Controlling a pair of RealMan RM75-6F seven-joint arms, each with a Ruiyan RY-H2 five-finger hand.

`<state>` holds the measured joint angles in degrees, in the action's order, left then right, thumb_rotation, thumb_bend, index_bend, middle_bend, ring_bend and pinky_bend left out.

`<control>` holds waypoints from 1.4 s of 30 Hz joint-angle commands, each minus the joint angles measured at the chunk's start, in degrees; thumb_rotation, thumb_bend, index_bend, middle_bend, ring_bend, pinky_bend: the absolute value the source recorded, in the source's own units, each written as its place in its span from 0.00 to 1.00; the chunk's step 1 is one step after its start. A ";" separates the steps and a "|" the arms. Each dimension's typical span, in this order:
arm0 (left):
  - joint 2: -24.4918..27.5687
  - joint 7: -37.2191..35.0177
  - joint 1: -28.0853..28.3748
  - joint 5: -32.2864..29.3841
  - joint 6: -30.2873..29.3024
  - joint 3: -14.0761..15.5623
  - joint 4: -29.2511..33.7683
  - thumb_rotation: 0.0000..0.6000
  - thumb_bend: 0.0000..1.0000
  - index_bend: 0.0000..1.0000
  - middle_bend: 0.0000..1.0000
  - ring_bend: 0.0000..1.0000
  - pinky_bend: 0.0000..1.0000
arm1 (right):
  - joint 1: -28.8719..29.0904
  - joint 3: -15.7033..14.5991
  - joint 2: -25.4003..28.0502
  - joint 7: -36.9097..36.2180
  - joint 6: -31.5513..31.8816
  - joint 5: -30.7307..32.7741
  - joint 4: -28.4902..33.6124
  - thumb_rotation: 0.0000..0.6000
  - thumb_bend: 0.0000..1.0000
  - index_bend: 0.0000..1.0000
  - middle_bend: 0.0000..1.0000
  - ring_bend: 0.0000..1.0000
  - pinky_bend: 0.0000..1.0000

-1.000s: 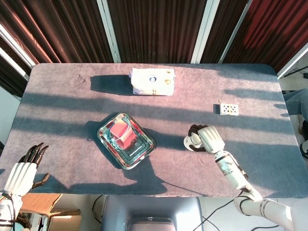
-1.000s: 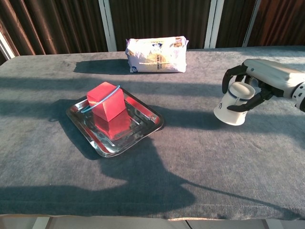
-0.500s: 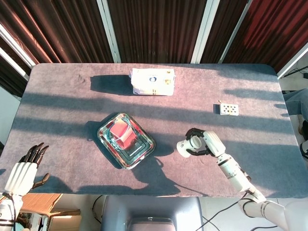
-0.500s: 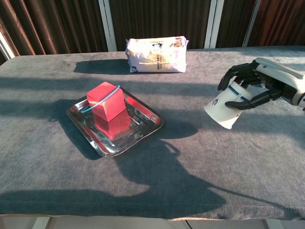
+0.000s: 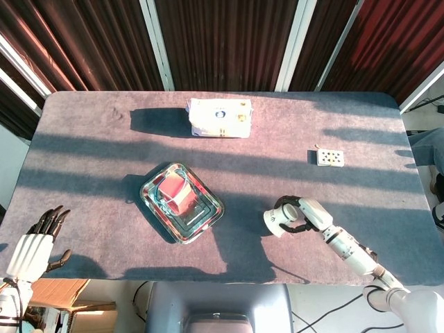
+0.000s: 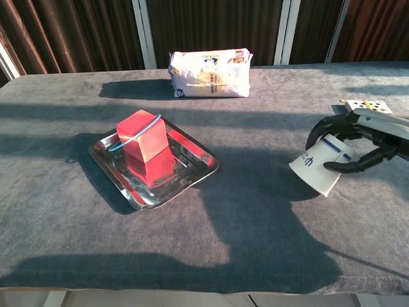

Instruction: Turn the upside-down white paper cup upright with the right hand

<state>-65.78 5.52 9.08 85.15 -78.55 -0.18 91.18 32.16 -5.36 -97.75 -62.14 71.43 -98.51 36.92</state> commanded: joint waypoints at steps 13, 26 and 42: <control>-0.09 0.30 0.01 0.06 0.08 0.07 0.09 1.00 0.29 0.05 0.01 0.00 0.27 | 0.23 0.92 10.14 18.64 -1.49 1.95 13.56 1.00 0.37 0.30 0.27 0.16 0.27; -0.03 0.18 -0.02 0.17 -0.04 0.08 0.14 1.00 0.30 0.05 0.01 0.00 0.27 | 5.47 5.34 14.89 49.35 -16.40 9.62 29.15 1.00 0.25 0.30 0.25 0.14 0.26; 0.25 -0.58 -0.28 0.31 -0.41 0.11 0.06 1.00 0.29 0.05 0.01 0.00 0.27 | 5.79 7.14 11.29 60.54 -17.79 13.47 30.41 1.00 0.25 0.69 0.47 0.47 0.55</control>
<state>-65.53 4.93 8.79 85.46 -78.96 -0.07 91.24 38.29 1.62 -86.10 -1.71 52.91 -84.93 67.57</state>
